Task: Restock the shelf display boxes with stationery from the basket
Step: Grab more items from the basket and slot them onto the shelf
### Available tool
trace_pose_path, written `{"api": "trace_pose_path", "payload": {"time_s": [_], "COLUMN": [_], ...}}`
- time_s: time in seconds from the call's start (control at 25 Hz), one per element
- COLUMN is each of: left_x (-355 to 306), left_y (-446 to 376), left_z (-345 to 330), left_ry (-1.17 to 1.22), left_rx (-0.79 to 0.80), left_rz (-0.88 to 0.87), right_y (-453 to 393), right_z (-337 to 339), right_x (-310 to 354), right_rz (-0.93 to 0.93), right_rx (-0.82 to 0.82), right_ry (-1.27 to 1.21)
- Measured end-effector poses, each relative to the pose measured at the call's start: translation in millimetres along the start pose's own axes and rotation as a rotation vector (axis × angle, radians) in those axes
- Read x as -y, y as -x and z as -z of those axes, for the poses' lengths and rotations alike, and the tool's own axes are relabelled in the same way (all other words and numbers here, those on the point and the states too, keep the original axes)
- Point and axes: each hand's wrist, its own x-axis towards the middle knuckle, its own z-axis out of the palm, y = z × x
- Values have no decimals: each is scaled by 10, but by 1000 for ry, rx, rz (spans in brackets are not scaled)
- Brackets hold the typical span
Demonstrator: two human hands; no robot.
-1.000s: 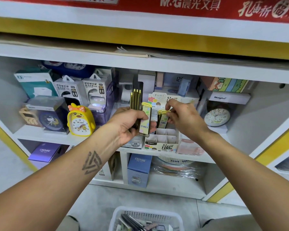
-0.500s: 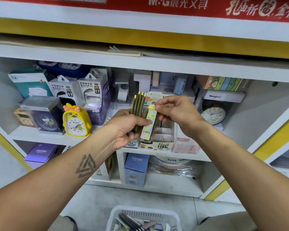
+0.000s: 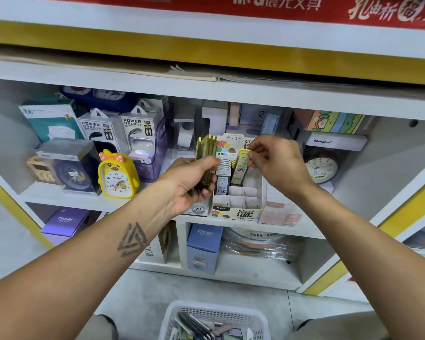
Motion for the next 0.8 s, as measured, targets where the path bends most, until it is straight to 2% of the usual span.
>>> {"api": "trace_pose_path", "payload": {"time_s": [0.24, 0.32, 0.4, 0.48, 0.52, 0.56, 0.64, 0.68, 0.8], "left_x": [4, 8, 13, 24, 30, 35, 41, 46, 41], "left_y": [28, 28, 34, 37, 36, 38, 53, 63, 109], "left_z": [29, 43, 49, 45, 40, 34, 21, 14, -4], "left_ry": [-23, -32, -50, -73, -85, -94, -112, -124, -134], "left_rx": [52, 68, 85, 105, 116, 126, 146, 163, 224], "left_rz": [-31, -43, -58, -71, -76, -80, -87, -88, -79], "right_y": [-2, 10, 42, 48, 42, 31, 17, 15, 12], "right_z": [-39, -40, -66, -90, -89, -83, -78, -74, -36], "right_x": [-19, -33, -31, 3, 53, 117, 244, 291, 353], "right_rz": [52, 86, 106, 84, 30, -71, -291, -348, -408], "right_rx": [19, 70, 192, 197, 147, 104, 120, 146, 151], "right_ry": [54, 171, 358, 402, 299, 92, -393, -542, -677]}}
